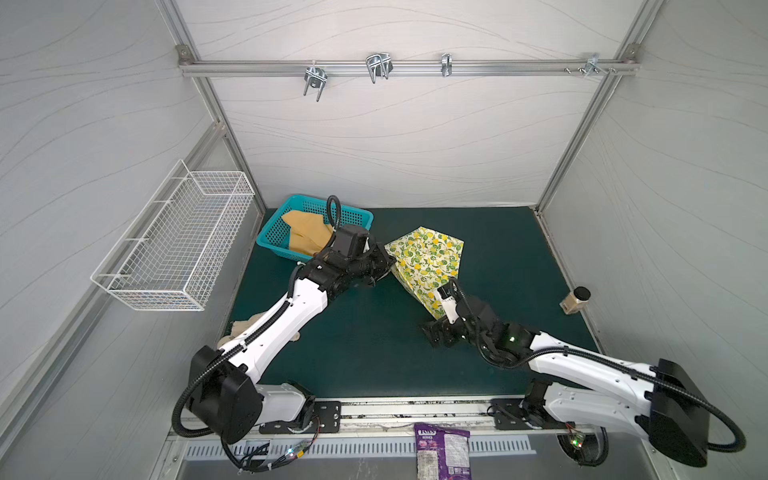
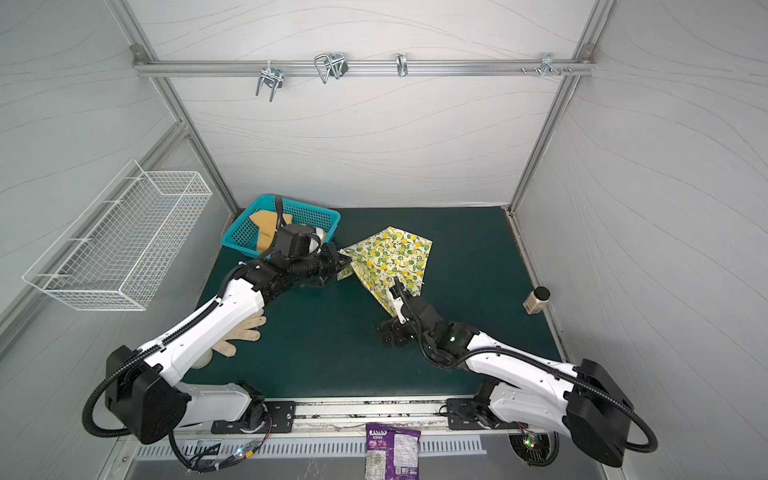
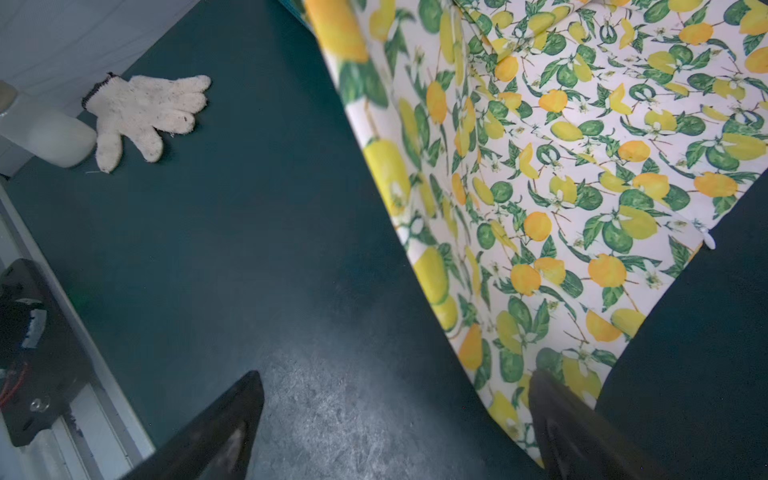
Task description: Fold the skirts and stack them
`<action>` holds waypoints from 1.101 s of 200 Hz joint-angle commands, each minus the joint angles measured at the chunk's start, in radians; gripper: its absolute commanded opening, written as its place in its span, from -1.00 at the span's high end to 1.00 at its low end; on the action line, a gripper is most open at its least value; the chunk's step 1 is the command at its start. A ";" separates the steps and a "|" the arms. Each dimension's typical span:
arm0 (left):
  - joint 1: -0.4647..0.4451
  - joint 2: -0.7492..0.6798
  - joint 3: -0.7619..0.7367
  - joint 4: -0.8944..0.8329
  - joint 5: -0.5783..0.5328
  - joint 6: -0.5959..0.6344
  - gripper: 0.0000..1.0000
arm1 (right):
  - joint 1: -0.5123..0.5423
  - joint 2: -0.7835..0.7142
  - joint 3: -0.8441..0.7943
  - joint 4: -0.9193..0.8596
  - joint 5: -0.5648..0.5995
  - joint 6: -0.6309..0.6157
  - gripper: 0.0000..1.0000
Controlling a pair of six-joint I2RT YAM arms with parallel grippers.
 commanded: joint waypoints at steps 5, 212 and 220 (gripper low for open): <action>0.027 0.029 0.131 -0.071 0.072 0.072 1.00 | 0.013 0.067 0.028 -0.026 0.139 -0.030 -0.98; 0.137 0.084 0.212 -0.060 0.162 0.058 1.00 | -0.061 0.306 0.184 -0.147 0.172 -0.009 0.47; 0.144 0.086 0.218 -0.063 0.166 0.059 1.00 | -0.061 0.294 0.187 -0.158 0.170 -0.003 0.59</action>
